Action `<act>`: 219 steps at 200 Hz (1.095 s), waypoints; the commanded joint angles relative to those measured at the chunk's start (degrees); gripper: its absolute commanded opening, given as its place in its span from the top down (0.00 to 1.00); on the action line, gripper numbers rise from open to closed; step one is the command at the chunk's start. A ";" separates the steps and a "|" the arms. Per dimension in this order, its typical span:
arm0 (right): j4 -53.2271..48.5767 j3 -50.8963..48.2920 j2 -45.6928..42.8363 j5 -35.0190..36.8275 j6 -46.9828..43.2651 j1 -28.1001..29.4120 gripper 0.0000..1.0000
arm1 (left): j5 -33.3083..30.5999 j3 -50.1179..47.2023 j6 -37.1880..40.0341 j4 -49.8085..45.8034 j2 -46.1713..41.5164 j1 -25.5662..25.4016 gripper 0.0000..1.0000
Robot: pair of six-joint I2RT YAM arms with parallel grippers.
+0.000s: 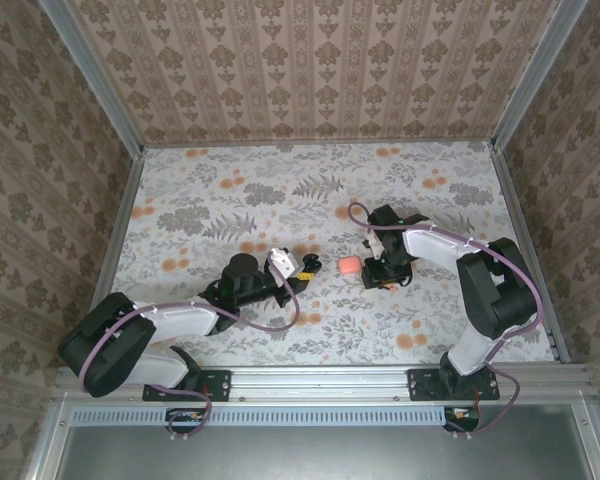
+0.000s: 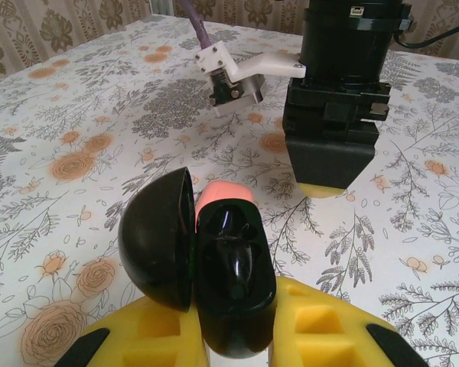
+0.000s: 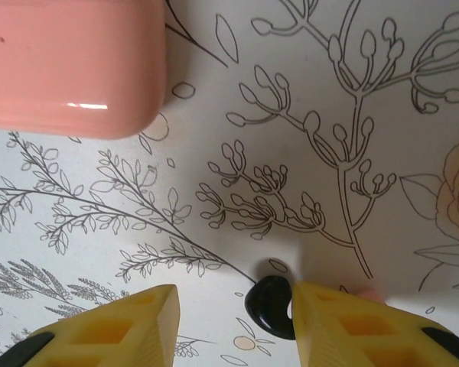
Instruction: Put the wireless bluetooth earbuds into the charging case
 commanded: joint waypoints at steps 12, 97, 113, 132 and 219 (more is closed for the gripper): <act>-4.55 0.24 -0.69 1.32 0.30 -0.11 0.56 | -0.10 -0.41 0.87 -0.45 -1.28 -0.24 0.86; -7.70 3.24 -1.82 -3.33 1.41 0.14 0.56 | -0.19 -0.35 0.70 -1.25 -2.06 -0.17 0.86; -8.72 4.79 -2.87 -3.21 1.74 0.06 0.56 | -0.35 -0.31 0.84 -1.69 -2.50 -0.24 0.86; -10.71 6.75 -2.71 -1.20 2.06 0.02 0.56 | -0.69 -0.45 1.01 -2.35 -3.20 -0.24 0.86; -12.39 8.91 5.38 0.89 2.42 -0.02 0.59 | -1.07 -0.61 1.35 -3.26 -4.00 -0.20 0.86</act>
